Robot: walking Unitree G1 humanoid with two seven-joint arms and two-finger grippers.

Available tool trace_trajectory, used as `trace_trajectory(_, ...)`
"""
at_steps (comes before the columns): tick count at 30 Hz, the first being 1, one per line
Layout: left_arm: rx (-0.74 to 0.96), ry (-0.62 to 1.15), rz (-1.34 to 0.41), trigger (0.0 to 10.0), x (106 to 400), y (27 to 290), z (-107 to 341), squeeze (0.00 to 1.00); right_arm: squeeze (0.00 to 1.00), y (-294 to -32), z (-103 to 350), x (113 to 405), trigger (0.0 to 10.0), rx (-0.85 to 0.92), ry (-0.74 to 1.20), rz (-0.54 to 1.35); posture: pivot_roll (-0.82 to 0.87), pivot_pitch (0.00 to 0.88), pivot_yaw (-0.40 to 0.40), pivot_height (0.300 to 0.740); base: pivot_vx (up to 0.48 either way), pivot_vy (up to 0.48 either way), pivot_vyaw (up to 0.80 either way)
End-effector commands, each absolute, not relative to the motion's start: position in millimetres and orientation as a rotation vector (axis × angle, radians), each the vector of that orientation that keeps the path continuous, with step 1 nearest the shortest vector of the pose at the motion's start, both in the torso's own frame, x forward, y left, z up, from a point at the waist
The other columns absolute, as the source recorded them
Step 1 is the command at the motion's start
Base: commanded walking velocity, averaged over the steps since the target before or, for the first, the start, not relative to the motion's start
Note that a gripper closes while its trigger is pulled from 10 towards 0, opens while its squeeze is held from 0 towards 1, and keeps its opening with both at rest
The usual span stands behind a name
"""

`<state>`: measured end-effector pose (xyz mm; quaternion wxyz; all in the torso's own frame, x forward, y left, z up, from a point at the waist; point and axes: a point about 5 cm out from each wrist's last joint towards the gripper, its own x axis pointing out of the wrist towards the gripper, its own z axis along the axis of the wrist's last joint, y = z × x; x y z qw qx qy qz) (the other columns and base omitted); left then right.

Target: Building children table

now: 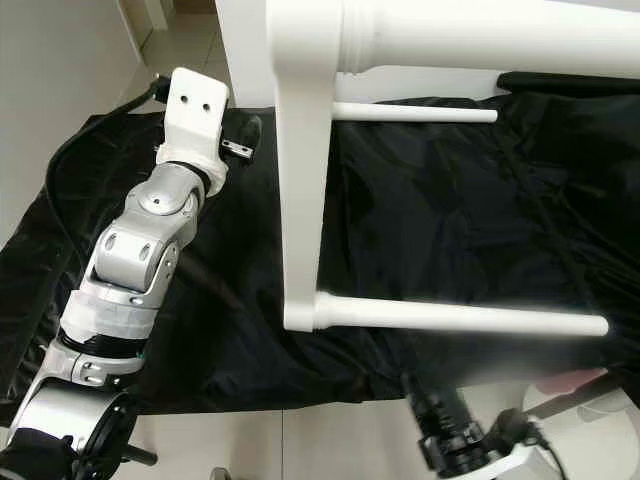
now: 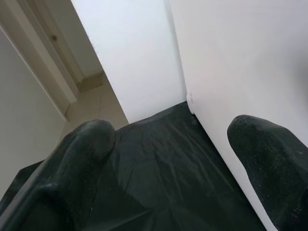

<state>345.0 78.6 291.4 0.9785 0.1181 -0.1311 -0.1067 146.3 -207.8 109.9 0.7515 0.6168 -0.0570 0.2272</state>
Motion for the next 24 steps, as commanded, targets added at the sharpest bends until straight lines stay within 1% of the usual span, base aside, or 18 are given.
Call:
trace_trajectory(1, 0.237, -0.279, -0.137, 10.0, 347.0, 82.7, 293.6, 0.00, 0.00, -207.7, 118.2, 152.3, 10.0, 1.338, -0.172, 0.513, -0.02, 0.104, 0.079, 0.740, 0.000, 0.000, 0.00)
trace_trajectory(3, 0.239, -0.278, -0.140, 10.0, 347.3, 81.3, 291.7, 0.00, 0.00, -206.6, 130.1, 168.1, 10.0, 1.311, -0.233, 0.537, -0.02, 0.099, 0.079, 0.740, 0.000, 0.000, 0.00)
trace_trajectory(5, 0.239, -0.278, -0.140, 10.0, 347.3, 81.3, 291.7, 0.00, 0.00, -206.6, 130.1, 168.1, 10.0, 1.311, -0.233, 0.537, -0.02, 0.099, 0.079, 0.740, 0.000, 0.000, 0.00)
trace_trajectory(6, 0.245, -0.275, -0.138, 10.0, 347.6, 81.2, 289.7, 0.00, 0.00, -206.7, 136.6, 180.4, 10.0, 1.288, -0.263, 0.529, -0.02, 0.094, 0.079, 0.740, 0.000, 0.000, 0.00)
trace_trajectory(7, 0.245, -0.275, -0.138, 10.0, 347.6, 81.2, 289.7, 0.00, 0.00, -206.7, 136.6, 180.4, 10.0, 1.288, -0.263, 0.529, -0.02, 0.094, 0.079, 0.740, 0.000, 0.000, 0.00)
trace_trajectory(8, 0.251, -0.272, -0.133, 10.0, 348.0, 81.8, 287.9, 0.00, 0.00, -206.9, 142.5, 191.4, 10.0, 1.268, -0.288, 0.508, -0.02, 0.091, 0.077, 0.740, 0.000, 0.000, 0.00)
trace_trajectory(9, 0.251, -0.272, -0.133, 10.0, 348.0, 81.8, 287.9, 0.00, 0.00, -206.9, 142.5, 191.4, 10.0, 1.268, -0.288, 0.508, -0.02, 0.091, 0.077, 0.740, 0.000, 0.000, 0.00)
trace_trajectory(12, 0.284, -0.239, -0.065, 10.0, 352.6, 92.6, 278.4, 0.00, 0.00, -209.7, 163.5, 228.4, 10.0, 1.176, -0.358, 0.376, -0.01, 0.083, 0.067, 0.740, 0.000, 0.000, 0.00)
trace_trajectory(15, 0.280, -0.219, -0.044, 10.0, 354.3, 96.9, 274.9, 0.00, 0.00, -209.2, 168.1, 235.3, 10.0, 1.155, -0.365, 0.349, -0.01, 0.083, 0.067, 0.740, 0.000, 0.000, 0.00)
trace_trajectory(16, 0.298, -0.208, -0.012, 10.0, 355.7, 102.8, 271.5, 0.00, 0.00, -209.1, 172.5, 241.9, 10.0, 1.131, -0.373, 0.310, 0.00, 0.080, 0.063, 0.740, 0.000, 0.000, 0.00)
trace_trajectory(22, 0.308, -0.204, 0.011, 10.0, 356.2, 107.9, 269.0, 0.00, 0.00, -207.7, 176.8, 246.1, 10.0, 1.118, -0.382, 0.299, 0.00, 0.080, 0.060, 0.740, 0.000, 0.000, 0.00)
trace_trajectory(23, 0.314, -0.205, 0.030, 10.0, 355.7, 113.6, 265.5, 0.00, 0.00, -205.0, 180.7, 252.7, 10.0, 1.067, -0.374, 0.267, 0.00, 0.079, 0.057, 0.740, 0.000, 0.000, 0.00)
trace_trajectory(24, 0.314, -0.205, 0.030, 10.0, 355.7, 113.6, 265.5, 0.00, 0.00, -205.0, 180.7, 252.7, 10.0, 1.067, -0.374, 0.267, 0.00, 0.079, 0.057, 0.740, 0.000, 0.000, 0.00)
